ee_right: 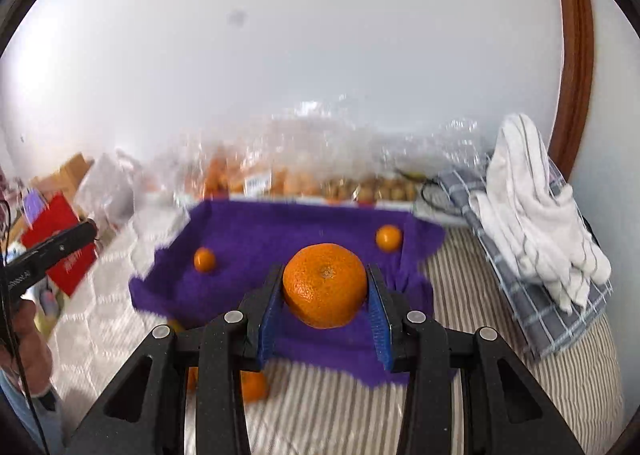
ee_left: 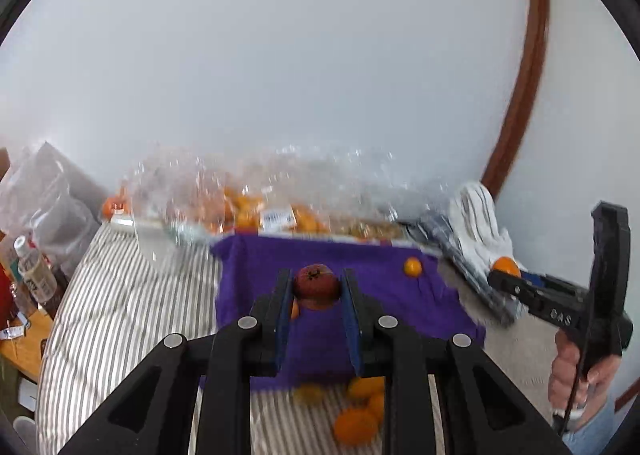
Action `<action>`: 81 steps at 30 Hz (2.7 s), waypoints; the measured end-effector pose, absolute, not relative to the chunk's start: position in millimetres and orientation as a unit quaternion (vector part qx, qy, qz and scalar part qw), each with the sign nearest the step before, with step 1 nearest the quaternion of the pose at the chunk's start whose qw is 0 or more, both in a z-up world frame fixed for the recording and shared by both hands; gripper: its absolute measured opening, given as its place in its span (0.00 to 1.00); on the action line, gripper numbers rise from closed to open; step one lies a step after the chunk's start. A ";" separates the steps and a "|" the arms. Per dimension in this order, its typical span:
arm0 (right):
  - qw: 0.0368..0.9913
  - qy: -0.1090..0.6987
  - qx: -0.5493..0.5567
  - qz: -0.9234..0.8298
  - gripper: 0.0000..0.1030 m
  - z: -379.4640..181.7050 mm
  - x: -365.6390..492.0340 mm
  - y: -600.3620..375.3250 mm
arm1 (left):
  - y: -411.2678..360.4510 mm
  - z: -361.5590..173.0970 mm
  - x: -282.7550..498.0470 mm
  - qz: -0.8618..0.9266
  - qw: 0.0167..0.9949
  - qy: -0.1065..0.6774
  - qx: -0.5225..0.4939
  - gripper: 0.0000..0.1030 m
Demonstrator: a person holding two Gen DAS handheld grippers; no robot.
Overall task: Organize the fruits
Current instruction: 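Carry the orange and tomato over the purple towel with both grippers, then open the right gripper on the towel while the left releases the tomato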
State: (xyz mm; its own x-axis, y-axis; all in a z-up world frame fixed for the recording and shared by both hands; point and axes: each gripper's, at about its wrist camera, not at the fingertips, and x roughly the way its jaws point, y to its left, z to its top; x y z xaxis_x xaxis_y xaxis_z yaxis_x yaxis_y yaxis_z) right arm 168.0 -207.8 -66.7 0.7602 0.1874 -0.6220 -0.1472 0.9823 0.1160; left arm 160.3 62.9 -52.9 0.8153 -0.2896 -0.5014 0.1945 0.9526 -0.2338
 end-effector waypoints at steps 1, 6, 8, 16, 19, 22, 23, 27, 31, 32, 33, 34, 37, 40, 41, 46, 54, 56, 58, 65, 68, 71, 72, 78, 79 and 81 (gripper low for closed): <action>0.939 0.331 0.032 0.088 0.38 -65.1 173.1 -207.9 | 63.2 -51.1 166.2 -0.123 0.951 0.271 -0.089 0.22; 0.940 0.326 0.048 0.082 0.38 -67.3 208.7 -213.6 | 60.5 -59.3 198.1 -0.093 0.957 0.259 -0.089 0.22; 0.939 0.334 0.046 0.070 0.38 -77.6 224.9 -215.4 | 61.0 -72.5 209.2 -0.088 0.956 0.265 -0.093 0.22; 0.917 0.393 0.040 0.049 0.38 -139.5 250.7 -224.7 | 69.9 -124.1 227.7 -0.062 0.945 0.308 -0.094 0.22; 0.913 0.404 0.027 0.040 0.38 -153.1 254.1 -225.5 | 69.5 -135.0 232.2 -0.051 0.943 0.317 -0.085 0.22; 0.907 0.417 0.034 0.044 0.38 -162.8 257.8 -228.4 | 68.3 -143.8 234.9 -0.045 0.940 0.327 -0.080 0.22; 0.907 0.418 0.035 0.044 0.38 -164.8 257.9 -228.5 | 67.7 -147.1 235.9 -0.040 0.939 0.333 -0.080 0.22; 0.906 0.421 0.027 0.047 0.38 -171.1 258.3 -224.2 | 66.0 -155.4 239.0 -0.036 0.934 0.347 -0.080 0.22; 0.903 0.426 0.020 0.051 0.38 -176.7 258.9 -219.7 | 61.1 -156.7 238.6 -0.039 0.934 0.349 -0.068 0.22; 0.901 0.430 0.020 0.053 0.38 -178.8 259.3 -218.8 | 59.7 -157.2 238.4 -0.041 0.934 0.350 -0.066 0.22; 0.900 0.432 0.020 0.054 0.38 -179.7 259.7 -218.0 | 58.7 -157.3 237.9 -0.042 0.933 0.350 -0.065 0.22; 0.899 0.434 0.018 0.054 0.38 -180.8 260.0 -216.7 | 57.6 -157.7 237.4 -0.042 0.933 0.351 -0.063 0.22; 0.898 0.436 0.013 0.055 0.38 -183.1 260.1 -213.8 | 55.8 -158.5 238.1 -0.044 0.933 0.353 -0.059 0.22; 0.897 0.438 0.011 0.056 0.38 -184.9 260.4 -213.0 | 55.3 -160.8 238.9 -0.049 0.929 0.361 -0.062 0.22; 0.897 0.439 0.010 0.056 0.38 -185.6 260.4 -212.8 | 54.8 -161.7 239.5 -0.050 0.929 0.363 -0.062 0.22; 0.895 0.442 0.014 0.056 0.38 -187.7 261.8 -213.9 | 51.5 -165.1 240.2 -0.050 0.926 0.371 -0.052 0.22; 0.898 0.436 0.018 0.052 0.54 -182.8 259.6 -216.7 | 50.4 -169.1 241.9 -0.042 0.922 0.382 -0.048 0.22; 0.900 0.432 0.022 0.053 0.57 -179.7 258.0 -218.4 | 51.4 -170.4 242.9 -0.040 0.920 0.386 -0.049 0.22; 0.900 0.432 0.026 0.054 0.57 -177.4 257.3 -219.3 | 52.2 -171.5 243.6 -0.039 0.919 0.388 -0.052 0.22; 0.904 0.423 0.023 0.052 0.57 -171.5 252.9 -218.7 | 52.7 -173.4 243.9 -0.033 0.916 0.395 -0.057 0.24; 0.907 0.418 0.021 0.053 0.57 -169.5 250.4 -217.4 | 52.2 -171.8 242.3 -0.047 0.917 0.392 -0.064 0.34; 0.908 0.414 0.021 0.053 0.57 -168.5 248.5 -217.0 | 49.7 -169.7 239.5 -0.049 0.920 0.385 -0.063 0.41; 0.909 0.412 0.025 0.053 0.57 -167.9 247.2 -217.7 | 48.7 -169.0 238.3 -0.049 0.921 0.382 -0.061 0.42; 0.911 0.407 0.037 0.056 0.57 -162.5 241.6 -218.9 | 52.9 -162.9 232.4 -0.046 0.928 0.363 -0.067 0.46; 0.911 0.407 0.035 0.056 0.57 -161.3 240.2 -217.9 | 54.4 -161.8 231.1 -0.045 0.930 0.359 -0.069 0.47; 0.913 0.402 0.031 0.058 0.57 -157.0 236.8 -214.4 | 57.1 -159.6 228.5 -0.040 0.932 0.353 -0.071 0.48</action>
State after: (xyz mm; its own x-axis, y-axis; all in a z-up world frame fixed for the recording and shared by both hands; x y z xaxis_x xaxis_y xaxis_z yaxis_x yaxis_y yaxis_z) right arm 236.8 -214.4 -157.0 0.6708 0.1309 -0.7300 -0.0814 0.9913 0.1030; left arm 228.5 57.1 -159.6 0.7479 -0.1255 -0.6519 0.0248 0.9866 -0.1615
